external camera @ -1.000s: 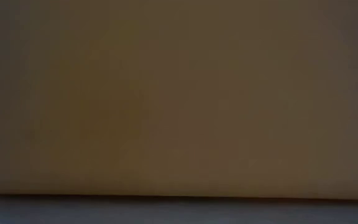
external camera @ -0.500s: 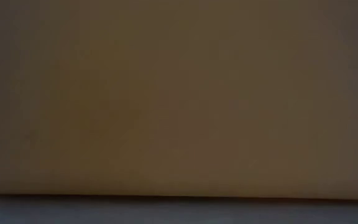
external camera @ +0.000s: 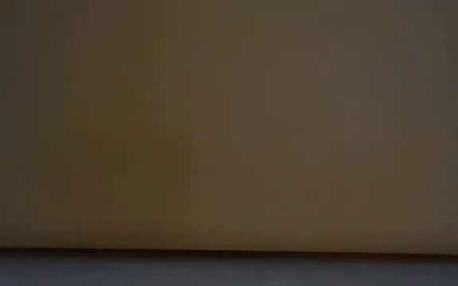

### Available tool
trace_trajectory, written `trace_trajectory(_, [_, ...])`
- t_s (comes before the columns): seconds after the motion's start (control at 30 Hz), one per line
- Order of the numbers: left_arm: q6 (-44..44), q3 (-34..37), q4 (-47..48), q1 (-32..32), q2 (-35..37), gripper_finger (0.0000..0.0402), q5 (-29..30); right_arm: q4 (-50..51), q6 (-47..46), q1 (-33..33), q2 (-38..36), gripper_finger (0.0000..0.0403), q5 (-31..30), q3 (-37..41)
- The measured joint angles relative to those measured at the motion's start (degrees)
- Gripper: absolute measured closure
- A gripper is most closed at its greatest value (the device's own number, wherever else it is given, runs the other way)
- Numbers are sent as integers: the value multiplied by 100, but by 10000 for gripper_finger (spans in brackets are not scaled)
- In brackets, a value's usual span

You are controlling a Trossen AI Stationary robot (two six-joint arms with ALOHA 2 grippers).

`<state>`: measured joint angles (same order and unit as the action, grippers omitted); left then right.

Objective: Sort soda cans
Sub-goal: Adjust the bins, then return to Home Position

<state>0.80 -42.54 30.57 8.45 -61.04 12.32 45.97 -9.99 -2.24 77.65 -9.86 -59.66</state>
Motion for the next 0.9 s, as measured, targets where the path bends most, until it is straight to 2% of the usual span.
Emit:
trace_trajectory(0.13, [47, 140, 11, 16, 385, 80, 32, -53, -156, 0, 2, 24, 2, 2])
trace_trajectory(0.3, [-69, 293, 10, 6, 736, 136, 30, -366, -246, 0, 2, 24, -205, -2])
trace_trajectory(0.43, [-105, 409, 10, 6, 982, 188, 30, -420, -395, 0, 21, 24, -91, 0])
trace_trajectory(0.6, [10, 579, 2, 15, 1263, 257, 30, -568, -495, 0, 33, 37, 423, 2])
trace_trajectory(0.67, [57, 676, -63, 15, 1383, 284, 30, -592, -512, 0, 33, 64, 568, 2])
trace_trajectory(0.73, [57, 854, -234, 15, 1523, 309, 30, -594, -514, 0, 33, 108, 649, 2])
trace_trajectory(0.9, [204, 1163, -369, 65, 1794, 368, 29, -640, -479, 80, -49, 261, 711, 81])
